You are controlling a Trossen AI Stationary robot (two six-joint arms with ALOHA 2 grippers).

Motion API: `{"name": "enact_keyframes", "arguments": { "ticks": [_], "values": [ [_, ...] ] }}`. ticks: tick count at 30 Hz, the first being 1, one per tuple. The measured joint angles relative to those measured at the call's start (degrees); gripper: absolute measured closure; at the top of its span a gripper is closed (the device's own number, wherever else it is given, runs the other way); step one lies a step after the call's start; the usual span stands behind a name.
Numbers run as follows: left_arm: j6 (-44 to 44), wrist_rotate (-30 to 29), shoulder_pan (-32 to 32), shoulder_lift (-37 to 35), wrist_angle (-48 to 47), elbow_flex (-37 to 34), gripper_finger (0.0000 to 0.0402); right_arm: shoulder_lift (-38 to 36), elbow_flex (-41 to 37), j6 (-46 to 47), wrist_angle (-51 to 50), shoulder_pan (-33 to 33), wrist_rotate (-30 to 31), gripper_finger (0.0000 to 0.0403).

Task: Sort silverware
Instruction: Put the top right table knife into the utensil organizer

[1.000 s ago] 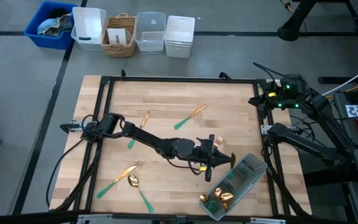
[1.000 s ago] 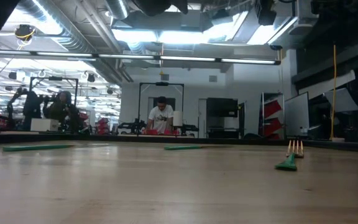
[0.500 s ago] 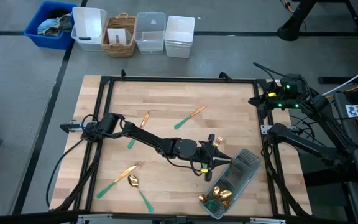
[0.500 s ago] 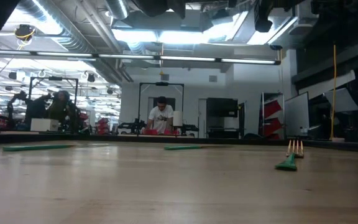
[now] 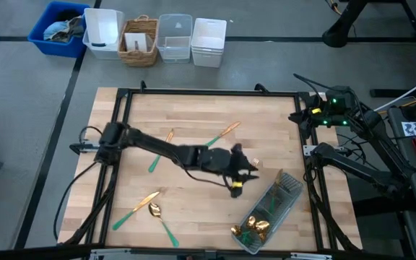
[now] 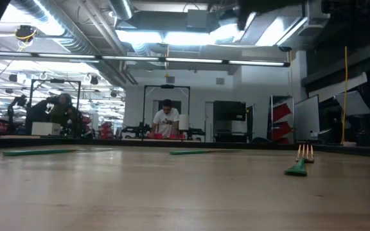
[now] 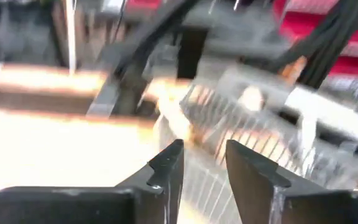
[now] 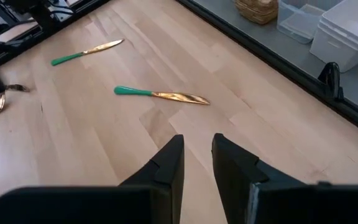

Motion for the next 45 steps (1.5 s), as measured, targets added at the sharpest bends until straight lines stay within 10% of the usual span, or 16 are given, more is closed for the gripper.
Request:
{"name": "enact_keyframes", "arguments": {
  "ticks": [16,45],
  "values": [
    [-9.8,-1.0,18.1,-1.3,-40.3,-0.1,0.0293,8.1,-15.7,-3.1,24.3,0.0,-3.4,0.032],
    [-3.6,-0.9,24.1,7.4,-29.9,-5.4,0.0293,30.7,-15.9,-2.4,51.8,9.5,-7.5,0.032]
  ]
}}
